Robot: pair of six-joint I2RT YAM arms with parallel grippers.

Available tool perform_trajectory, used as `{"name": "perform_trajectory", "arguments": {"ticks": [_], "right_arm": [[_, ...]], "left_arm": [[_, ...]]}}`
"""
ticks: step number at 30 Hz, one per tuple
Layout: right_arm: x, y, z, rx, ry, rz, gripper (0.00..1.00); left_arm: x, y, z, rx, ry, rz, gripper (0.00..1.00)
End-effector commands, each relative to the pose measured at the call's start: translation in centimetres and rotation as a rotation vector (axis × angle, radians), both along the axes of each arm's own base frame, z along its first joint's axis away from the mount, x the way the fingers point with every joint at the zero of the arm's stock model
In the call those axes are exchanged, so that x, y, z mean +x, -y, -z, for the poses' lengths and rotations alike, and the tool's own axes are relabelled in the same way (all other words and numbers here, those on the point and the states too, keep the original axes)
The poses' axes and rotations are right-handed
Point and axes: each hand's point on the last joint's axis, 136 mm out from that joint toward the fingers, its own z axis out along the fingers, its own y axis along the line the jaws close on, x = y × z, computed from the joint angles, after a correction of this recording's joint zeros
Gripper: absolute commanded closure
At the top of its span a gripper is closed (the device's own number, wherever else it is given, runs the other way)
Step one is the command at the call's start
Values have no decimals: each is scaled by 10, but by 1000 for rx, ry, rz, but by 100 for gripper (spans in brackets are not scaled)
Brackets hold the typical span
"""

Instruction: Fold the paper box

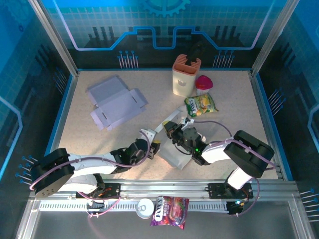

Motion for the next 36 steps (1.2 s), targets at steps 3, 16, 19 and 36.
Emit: {"name": "perform_trajectory", "arguments": {"ticks": [3, 16, 19, 36], "right_arm": [[5, 8, -8, -11, 20, 43, 100], [11, 15, -12, -13, 12, 44, 100], [12, 16, -14, -7, 12, 41, 100], [10, 12, -16, -5, 21, 30, 100]], "left_arm": [[-11, -1, 14, -18, -19, 0, 55], [-36, -6, 8, -26, -3, 104, 36], [-43, -16, 6, -42, -20, 96, 33], [-17, -22, 0, -73, -42, 66, 50]]}}
